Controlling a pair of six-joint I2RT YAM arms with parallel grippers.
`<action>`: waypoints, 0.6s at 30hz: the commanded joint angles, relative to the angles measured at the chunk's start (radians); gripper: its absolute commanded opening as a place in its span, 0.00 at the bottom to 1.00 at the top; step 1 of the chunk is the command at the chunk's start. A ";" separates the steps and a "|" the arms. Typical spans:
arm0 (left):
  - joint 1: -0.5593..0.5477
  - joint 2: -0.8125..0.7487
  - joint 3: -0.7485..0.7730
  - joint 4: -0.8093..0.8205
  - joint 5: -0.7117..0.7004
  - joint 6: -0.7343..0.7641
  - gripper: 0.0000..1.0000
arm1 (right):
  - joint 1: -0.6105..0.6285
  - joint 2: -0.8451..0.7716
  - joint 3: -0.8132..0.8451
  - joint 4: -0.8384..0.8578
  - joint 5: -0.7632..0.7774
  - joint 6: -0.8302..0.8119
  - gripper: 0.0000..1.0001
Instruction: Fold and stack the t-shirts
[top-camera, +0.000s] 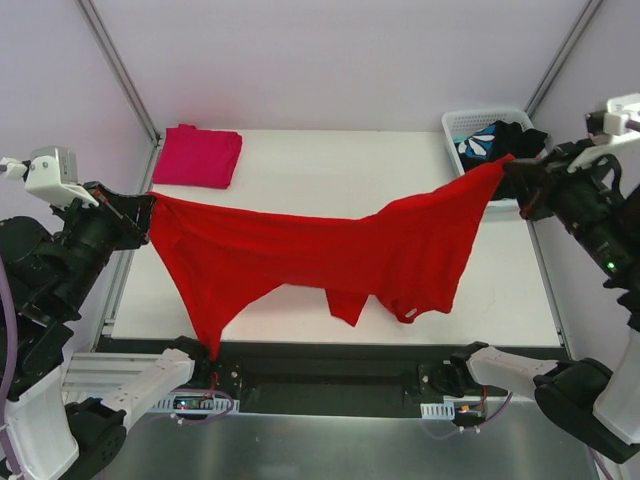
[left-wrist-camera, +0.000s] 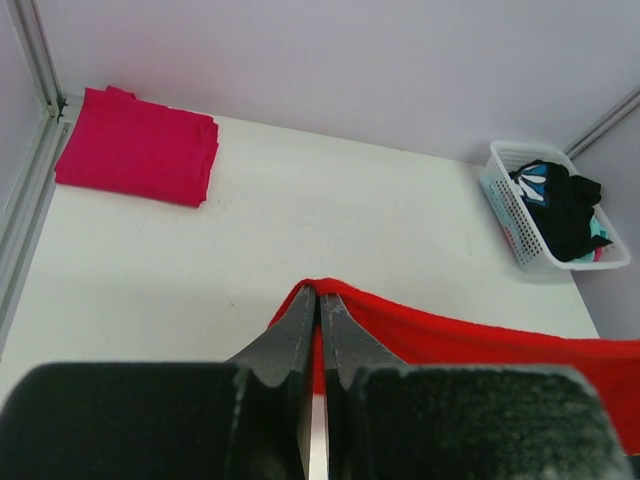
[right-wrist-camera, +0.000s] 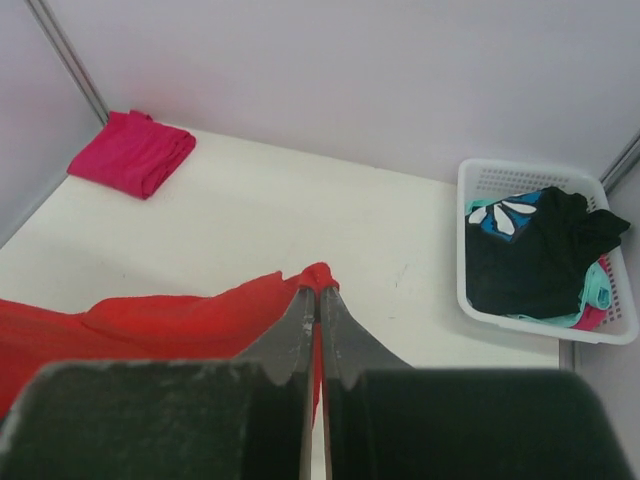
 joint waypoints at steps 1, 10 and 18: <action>0.006 0.042 0.050 -0.004 -0.008 0.023 0.00 | 0.002 0.025 0.058 0.013 -0.005 0.002 0.01; 0.006 0.138 0.036 0.055 0.012 0.058 0.00 | 0.000 0.040 0.113 0.169 -0.077 -0.077 0.01; 0.006 0.153 -0.062 0.128 0.004 0.064 0.00 | 0.000 0.024 -0.027 0.482 -0.089 -0.225 0.01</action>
